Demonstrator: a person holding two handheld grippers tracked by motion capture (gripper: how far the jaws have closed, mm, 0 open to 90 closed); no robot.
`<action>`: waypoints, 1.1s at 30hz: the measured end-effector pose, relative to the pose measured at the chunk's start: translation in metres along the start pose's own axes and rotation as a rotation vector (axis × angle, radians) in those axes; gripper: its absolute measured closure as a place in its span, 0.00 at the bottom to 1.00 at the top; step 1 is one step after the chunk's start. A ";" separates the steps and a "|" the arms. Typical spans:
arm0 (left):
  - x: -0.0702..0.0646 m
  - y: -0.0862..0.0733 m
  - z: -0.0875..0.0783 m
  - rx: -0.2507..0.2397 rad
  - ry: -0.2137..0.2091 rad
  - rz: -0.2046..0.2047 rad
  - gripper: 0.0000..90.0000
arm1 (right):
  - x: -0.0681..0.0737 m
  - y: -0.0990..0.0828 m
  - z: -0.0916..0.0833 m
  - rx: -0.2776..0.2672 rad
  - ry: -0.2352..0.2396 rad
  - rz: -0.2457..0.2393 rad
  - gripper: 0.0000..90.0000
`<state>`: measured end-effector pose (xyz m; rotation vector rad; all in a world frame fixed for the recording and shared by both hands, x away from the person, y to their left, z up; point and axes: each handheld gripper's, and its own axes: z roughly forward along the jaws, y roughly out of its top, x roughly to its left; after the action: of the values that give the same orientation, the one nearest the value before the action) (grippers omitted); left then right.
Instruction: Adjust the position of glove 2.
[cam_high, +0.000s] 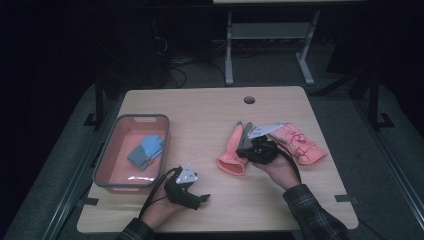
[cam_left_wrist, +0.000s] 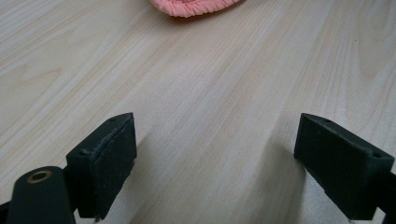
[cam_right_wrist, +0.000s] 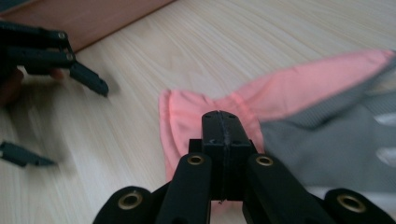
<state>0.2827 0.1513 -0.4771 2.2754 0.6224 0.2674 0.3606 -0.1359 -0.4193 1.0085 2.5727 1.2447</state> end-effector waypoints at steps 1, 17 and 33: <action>0.000 0.000 0.000 0.000 0.000 0.000 0.14 | 0.000 0.003 0.004 -0.003 0.009 -0.002 1.00; 0.000 0.000 0.000 0.002 -0.001 -0.004 0.14 | 0.007 0.005 0.028 0.067 0.034 -0.022 1.00; 0.000 0.000 0.000 0.000 -0.002 -0.004 0.14 | 0.008 -0.035 -0.014 0.077 0.034 0.007 1.00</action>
<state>0.2823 0.1516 -0.4770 2.2737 0.6260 0.2633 0.3314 -0.1558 -0.4342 1.0193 2.6645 1.1829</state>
